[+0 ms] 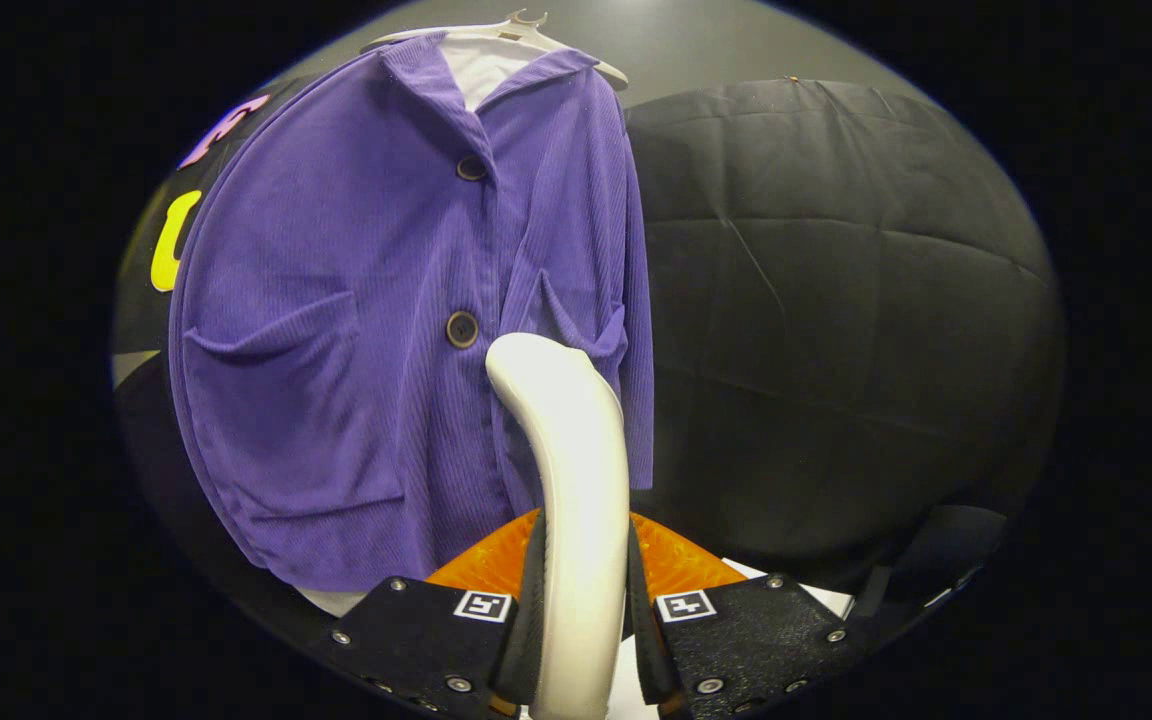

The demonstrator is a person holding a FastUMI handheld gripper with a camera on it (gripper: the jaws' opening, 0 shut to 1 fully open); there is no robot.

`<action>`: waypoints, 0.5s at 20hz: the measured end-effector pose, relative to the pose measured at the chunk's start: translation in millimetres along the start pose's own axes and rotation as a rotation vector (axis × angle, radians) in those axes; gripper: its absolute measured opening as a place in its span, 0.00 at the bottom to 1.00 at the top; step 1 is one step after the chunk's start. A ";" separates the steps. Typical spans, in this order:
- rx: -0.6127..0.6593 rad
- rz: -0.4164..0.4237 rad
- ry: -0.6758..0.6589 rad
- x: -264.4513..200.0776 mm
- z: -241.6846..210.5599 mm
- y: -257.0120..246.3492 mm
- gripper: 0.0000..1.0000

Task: Iron the clothes twice with a garment steamer, once on the left side and once on the right side.

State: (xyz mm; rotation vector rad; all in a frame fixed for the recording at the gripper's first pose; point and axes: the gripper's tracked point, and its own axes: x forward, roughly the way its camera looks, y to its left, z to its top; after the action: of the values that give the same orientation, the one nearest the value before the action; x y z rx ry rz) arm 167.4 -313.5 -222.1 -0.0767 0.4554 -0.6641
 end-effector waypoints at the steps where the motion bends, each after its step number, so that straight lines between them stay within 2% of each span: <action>1: -0.005 0.004 0.018 -2.1 -10.4 0.1 0.38; 10: -0.051 0.118 0.115 -48.6 -90.1 12.3 0.38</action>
State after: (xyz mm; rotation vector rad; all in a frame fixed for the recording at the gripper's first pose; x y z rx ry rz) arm 101.9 -267.3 -287.1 -0.0599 0.5838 -0.5428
